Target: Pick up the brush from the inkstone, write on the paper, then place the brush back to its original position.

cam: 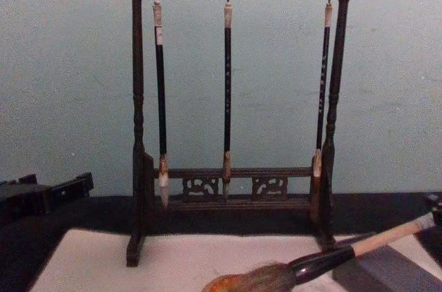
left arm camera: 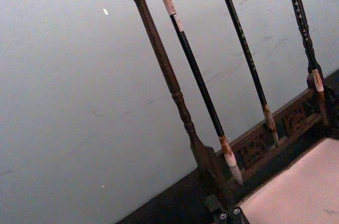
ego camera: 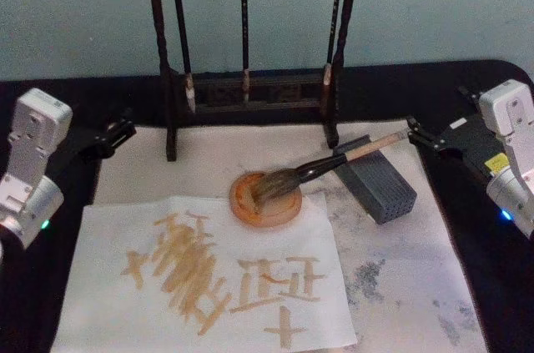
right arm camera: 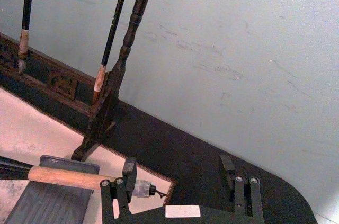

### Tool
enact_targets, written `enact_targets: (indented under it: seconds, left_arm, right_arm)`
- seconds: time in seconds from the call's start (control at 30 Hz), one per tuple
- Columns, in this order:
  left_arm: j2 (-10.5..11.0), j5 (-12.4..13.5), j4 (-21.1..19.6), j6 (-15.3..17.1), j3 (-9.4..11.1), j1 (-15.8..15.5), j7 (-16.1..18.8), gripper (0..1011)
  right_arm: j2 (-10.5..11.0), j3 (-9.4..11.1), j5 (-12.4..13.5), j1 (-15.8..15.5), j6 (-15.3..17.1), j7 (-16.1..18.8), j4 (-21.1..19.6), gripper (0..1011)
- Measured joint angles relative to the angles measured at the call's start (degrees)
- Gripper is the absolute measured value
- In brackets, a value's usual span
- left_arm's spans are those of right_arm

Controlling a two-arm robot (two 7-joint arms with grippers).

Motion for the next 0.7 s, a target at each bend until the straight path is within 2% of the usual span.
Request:
enact_targets:
  seconds: [0.7]
  left_arm:
    - [0.00, 0.00, 0.00, 0.00, 0.00, 0.00, 0.00, 1000]
  right_arm:
    - [0.00, 0.00, -0.02, -0.01, 0.00, 0.01, 0.00, 1001]
